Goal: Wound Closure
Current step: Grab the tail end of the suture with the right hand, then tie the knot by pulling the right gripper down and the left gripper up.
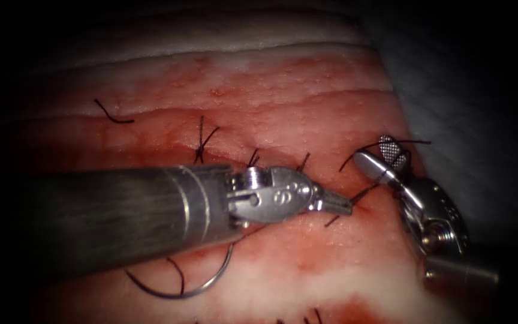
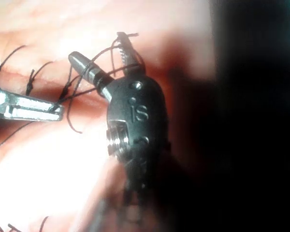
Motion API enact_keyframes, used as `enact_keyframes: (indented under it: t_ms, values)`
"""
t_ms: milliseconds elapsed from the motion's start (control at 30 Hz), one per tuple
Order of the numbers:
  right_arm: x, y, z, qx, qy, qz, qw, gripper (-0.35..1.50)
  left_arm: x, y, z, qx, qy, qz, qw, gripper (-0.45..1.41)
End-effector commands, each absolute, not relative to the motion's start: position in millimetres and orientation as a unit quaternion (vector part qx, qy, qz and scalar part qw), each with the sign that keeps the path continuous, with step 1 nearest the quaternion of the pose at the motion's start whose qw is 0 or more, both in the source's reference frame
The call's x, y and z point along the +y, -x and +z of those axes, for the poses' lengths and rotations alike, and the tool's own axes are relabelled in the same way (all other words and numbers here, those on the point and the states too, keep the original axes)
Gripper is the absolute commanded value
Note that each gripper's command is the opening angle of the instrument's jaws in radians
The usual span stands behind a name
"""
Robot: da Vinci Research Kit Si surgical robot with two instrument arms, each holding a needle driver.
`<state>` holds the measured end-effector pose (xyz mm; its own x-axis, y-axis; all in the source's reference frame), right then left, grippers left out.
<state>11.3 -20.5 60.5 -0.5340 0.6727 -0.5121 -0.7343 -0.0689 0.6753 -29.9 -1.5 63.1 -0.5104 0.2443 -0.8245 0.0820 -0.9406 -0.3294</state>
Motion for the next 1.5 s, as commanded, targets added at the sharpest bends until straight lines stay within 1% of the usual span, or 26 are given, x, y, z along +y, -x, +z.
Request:
enact_keyframes:
  t_ms: [33, 100, 167, 200, 233, 300, 333, 367, 400, 567, 800, 933, 1000, 1067, 1167, 1300, 1500]
  values:
    - [-20.3, -11.9, 61.2, 0.482, 0.031, 0.730, 0.482, 0.96, -1.3, 30.5, 63.6, -0.165, 0.493, 0.853, 0.047, -0.45]
    - [-20.2, -11.9, 61.2, 0.485, 0.033, 0.731, 0.480, 0.96, -1.3, 30.5, 63.6, -0.165, 0.493, 0.853, 0.047, -0.45]
    - [-20.2, -11.9, 61.1, 0.487, 0.036, 0.731, 0.477, 0.89, -1.3, 30.5, 63.6, -0.165, 0.493, 0.853, 0.047, -0.45]
    - [-20.1, -12.0, 60.9, 0.490, 0.039, 0.731, 0.473, 0.83, -1.3, 30.4, 63.5, -0.165, 0.493, 0.853, 0.047, -0.45]
    - [-20.1, -12.0, 60.8, 0.492, 0.040, 0.731, 0.471, 0.81, -1.3, 30.4, 63.5, -0.165, 0.493, 0.853, 0.047, -0.45]
    - [-19.8, -12.2, 60.4, 0.495, 0.045, 0.732, 0.465, 0.52, -1.3, 30.4, 63.5, -0.165, 0.493, 0.853, 0.047, -0.45]
    - [-19.8, -12.2, 60.2, 0.496, 0.049, 0.733, 0.463, 0.12, -1.3, 30.4, 63.5, -0.165, 0.493, 0.853, 0.047, -0.45]
    - [-19.8, -12.2, 60.1, 0.495, 0.052, 0.734, 0.461, -0.22, -1.3, 30.4, 63.5, -0.165, 0.493, 0.853, 0.047, -0.45]
    - [-19.8, -12.2, 59.9, 0.494, 0.054, 0.736, 0.461, -0.35, -1.3, 30.4, 63.5, -0.165, 0.493, 0.853, 0.047, -0.45]
    - [-19.6, -12.4, 59.2, 0.490, 0.071, 0.737, 0.460, -0.35, -1.0, 29.7, 63.5, -0.168, 0.496, 0.851, 0.045, -0.45]
    - [-20.7, -12.8, 58.1, 0.489, 0.104, 0.699, 0.510, -0.35, 3.5, 26.9, 63.1, -0.163, 0.483, 0.858, 0.064, -0.45]
    - [-21.5, -13.4, 57.4, 0.482, 0.125, 0.683, 0.535, -0.35, 6.2, 26.3, 64.5, -0.159, 0.470, 0.865, 0.077, -0.45]
    - [-22.4, -14.4, 57.0, 0.459, 0.131, 0.678, 0.559, -0.35, 7.8, 26.8, 66.1, -0.158, 0.464, 0.868, 0.083, -0.45]
    - [-22.8, -14.8, 56.8, 0.454, 0.135, 0.674, 0.567, -0.35, 8.4, 27.1, 66.8, -0.158, 0.461, 0.869, 0.085, -0.45]
    - [-24.8, -16.7, 55.6, 0.427, 0.146, 0.655, 0.606, -0.35, 11.0, 28.8, 69.0, -0.160, 0.450, 0.874, 0.093, -0.45]
    - [-26.6, -18.2, 54.0, 0.412, 0.147, 0.638, 0.634, -0.35, 13.1, 30.5, 70.6, -0.159, 0.440, 0.878, 0.102, -0.45]
    - [-28.7, -19.9, 52.7, 0.398, 0.133, 0.624, 0.659, -0.35, 16.5, 31.4, 71.5, -0.156, 0.441, 0.878, 0.105, -0.45]
